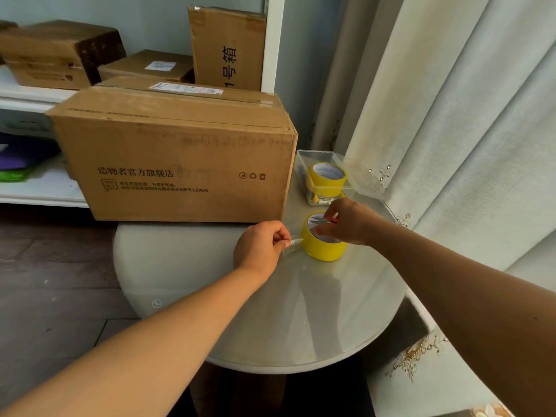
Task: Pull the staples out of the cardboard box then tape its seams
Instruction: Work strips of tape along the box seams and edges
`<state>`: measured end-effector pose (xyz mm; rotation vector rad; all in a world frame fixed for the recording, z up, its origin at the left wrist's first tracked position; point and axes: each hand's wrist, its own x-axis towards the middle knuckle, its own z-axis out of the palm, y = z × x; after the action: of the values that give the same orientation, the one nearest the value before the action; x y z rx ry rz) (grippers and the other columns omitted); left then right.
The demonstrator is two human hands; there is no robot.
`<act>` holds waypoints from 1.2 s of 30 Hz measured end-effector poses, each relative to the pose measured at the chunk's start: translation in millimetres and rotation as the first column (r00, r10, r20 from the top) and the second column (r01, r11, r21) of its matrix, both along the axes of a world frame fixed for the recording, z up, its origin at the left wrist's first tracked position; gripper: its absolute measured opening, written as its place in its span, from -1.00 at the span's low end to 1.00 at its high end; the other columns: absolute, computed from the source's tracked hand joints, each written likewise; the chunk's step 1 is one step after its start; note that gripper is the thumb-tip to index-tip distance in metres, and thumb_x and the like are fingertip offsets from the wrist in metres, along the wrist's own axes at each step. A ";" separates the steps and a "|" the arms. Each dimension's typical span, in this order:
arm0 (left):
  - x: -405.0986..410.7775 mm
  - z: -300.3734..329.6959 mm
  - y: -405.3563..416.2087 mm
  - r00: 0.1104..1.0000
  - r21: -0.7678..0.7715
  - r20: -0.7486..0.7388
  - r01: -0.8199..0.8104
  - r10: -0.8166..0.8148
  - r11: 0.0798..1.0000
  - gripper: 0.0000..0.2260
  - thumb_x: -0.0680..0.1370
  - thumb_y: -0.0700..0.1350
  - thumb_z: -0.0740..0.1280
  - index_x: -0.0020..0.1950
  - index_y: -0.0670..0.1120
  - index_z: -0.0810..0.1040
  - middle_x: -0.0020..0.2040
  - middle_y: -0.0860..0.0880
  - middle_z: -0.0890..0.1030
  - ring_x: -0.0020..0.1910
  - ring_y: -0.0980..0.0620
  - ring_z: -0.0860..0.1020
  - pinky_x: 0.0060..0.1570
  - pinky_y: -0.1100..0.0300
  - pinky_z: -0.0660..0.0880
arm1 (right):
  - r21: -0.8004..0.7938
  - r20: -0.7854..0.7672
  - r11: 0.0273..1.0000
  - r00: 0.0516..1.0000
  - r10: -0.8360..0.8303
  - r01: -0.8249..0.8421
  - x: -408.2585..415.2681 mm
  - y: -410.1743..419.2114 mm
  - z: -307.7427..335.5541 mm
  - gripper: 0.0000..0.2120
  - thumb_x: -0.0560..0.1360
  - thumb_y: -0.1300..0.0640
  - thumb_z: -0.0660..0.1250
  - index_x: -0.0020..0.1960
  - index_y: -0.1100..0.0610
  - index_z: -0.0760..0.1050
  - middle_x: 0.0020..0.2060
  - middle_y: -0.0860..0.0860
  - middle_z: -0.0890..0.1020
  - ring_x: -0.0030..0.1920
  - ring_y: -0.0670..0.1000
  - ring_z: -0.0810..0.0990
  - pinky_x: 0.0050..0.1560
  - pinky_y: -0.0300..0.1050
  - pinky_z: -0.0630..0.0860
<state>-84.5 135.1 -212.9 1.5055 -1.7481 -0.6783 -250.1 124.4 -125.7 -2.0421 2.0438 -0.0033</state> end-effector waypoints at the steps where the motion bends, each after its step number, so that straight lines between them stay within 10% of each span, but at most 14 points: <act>1: 0.3 0.9 -0.1 1.000 -0.014 0.016 0.006 -0.006 1.000 -0.95 0.45 -0.19 0.41 -0.18 -0.05 0.61 -0.34 0.12 0.51 -0.25 0.08 0.48 -0.19 0.16 0.45 | -0.012 -0.021 1.000 0.999 0.025 -0.026 3.5 0.6 4.4 -0.54 0.46 -0.21 0.33 0.13 0.15 0.55 0.00 0.11 0.60 0.04 0.13 0.56 0.03 -0.03 0.52; 14: -1.2 -1.2 3.0 0.992 -0.100 0.128 0.023 -0.010 0.995 -0.92 0.46 -0.21 0.37 -0.17 -0.03 0.60 -0.21 0.03 0.63 -0.18 0.01 0.54 -0.24 0.13 0.45 | 0.016 -0.600 0.920 0.732 0.323 -0.393 54.5 5.7 32.9 -0.59 0.52 -0.08 0.34 0.31 0.02 0.38 0.15 0.02 0.54 0.20 0.08 0.52 -0.11 -0.15 0.35; 36: 0.9 -0.3 5.0 0.982 -0.134 0.188 0.044 -0.019 0.990 -0.91 0.53 -0.11 0.32 -0.12 -0.01 0.61 -0.13 0.04 0.65 -0.11 0.02 0.56 -0.23 0.15 0.42 | 0.147 -0.694 0.912 0.618 0.371 -0.382 79.4 10.1 26.4 -0.62 0.60 0.10 0.23 0.39 0.12 0.29 0.26 0.06 0.48 0.29 0.10 0.46 -0.07 -0.11 0.31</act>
<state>-83.7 140.1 -213.2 1.4877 -1.9208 -0.4330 -170.7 134.5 -99.3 -2.7352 1.8702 1.0153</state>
